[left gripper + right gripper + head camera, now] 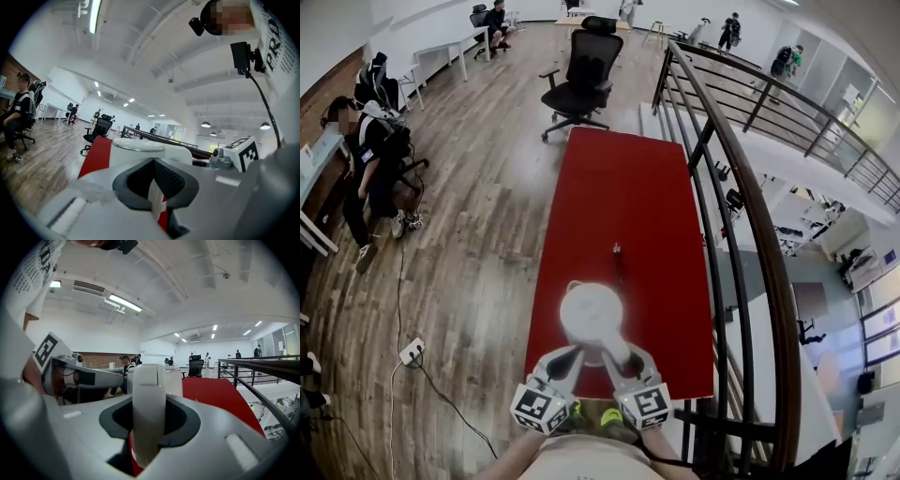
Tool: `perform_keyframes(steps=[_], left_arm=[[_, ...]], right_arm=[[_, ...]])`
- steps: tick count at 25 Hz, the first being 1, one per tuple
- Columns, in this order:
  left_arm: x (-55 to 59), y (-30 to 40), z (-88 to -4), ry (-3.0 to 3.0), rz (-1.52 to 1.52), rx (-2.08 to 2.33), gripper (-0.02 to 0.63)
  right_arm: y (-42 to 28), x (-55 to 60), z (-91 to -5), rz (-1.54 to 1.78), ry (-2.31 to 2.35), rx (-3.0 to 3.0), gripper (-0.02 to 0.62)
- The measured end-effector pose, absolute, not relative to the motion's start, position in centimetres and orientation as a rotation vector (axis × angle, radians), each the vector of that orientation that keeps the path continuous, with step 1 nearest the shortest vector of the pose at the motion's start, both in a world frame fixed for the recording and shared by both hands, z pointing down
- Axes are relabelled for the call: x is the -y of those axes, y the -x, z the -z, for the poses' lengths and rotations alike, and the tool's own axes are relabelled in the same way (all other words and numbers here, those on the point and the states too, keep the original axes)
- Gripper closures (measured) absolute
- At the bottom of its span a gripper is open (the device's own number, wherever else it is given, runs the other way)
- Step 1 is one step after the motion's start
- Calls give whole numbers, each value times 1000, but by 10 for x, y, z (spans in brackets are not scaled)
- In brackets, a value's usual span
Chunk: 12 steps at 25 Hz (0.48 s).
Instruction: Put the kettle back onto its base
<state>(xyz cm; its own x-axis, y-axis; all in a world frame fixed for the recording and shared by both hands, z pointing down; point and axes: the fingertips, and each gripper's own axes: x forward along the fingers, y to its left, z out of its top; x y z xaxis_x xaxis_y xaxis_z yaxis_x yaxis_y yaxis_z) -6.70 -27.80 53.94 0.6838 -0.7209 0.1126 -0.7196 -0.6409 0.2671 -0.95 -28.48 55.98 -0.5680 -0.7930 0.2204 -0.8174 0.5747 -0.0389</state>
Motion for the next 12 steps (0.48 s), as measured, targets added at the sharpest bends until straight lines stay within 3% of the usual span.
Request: perform_keyframes(steps=[12], left_arm=[[264,62,-546,-2584,-10,1148,614]], right_arm=[[4,263,-567,-160,-1307,2638,474]])
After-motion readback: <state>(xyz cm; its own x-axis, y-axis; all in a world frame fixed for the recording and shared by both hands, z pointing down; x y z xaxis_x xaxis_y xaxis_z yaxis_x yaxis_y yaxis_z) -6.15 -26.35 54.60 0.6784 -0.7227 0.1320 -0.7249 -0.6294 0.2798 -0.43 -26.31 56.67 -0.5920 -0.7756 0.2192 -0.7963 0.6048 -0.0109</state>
